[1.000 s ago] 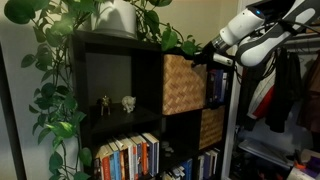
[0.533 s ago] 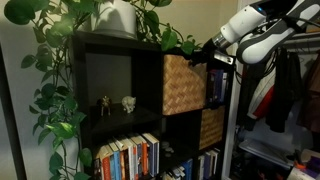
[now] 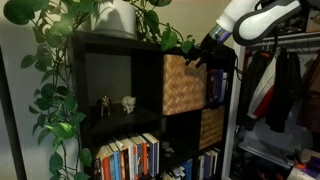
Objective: Pull out the topmost basket, pick up the black clothing from the top of the book shelf and put it inside the basket, push the basket backwards
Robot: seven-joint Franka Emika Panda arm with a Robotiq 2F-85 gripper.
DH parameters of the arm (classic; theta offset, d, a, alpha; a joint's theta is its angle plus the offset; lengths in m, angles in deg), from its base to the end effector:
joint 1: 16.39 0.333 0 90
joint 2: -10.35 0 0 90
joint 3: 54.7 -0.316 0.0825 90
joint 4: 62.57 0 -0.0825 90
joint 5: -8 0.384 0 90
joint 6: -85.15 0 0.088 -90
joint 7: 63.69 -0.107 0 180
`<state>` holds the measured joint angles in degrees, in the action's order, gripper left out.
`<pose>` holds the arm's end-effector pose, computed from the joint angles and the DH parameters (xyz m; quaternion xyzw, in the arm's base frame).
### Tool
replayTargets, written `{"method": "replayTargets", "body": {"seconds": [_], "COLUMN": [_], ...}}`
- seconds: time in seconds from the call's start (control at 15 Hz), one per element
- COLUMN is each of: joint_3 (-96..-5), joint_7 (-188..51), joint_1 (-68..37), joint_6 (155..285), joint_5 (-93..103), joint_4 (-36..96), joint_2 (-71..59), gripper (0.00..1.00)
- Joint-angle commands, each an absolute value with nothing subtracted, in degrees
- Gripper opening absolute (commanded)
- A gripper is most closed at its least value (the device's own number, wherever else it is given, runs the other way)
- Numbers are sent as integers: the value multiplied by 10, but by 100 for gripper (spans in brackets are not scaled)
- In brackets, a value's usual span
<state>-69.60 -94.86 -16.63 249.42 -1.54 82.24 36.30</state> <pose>0.4333 0.1329 0.5188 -0.9198 0.0575 -0.3855 0.0459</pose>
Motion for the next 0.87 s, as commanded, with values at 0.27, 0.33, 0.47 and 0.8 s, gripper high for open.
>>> {"method": "replayTargets", "body": {"seconds": [0.27,0.33,0.47,0.8], "joint_3": [-696,-695,-695,-695], "joint_7": [-890,-887,-885,-884], "joint_1": [-173,-172,-172,-172], "joint_6": [2382,2376,2375,2374], "joint_5": [2,2,2,2], "joint_4": [783,781,780,780], "joint_2": [378,378,378,378], "gripper": [100,100,100,100]}}
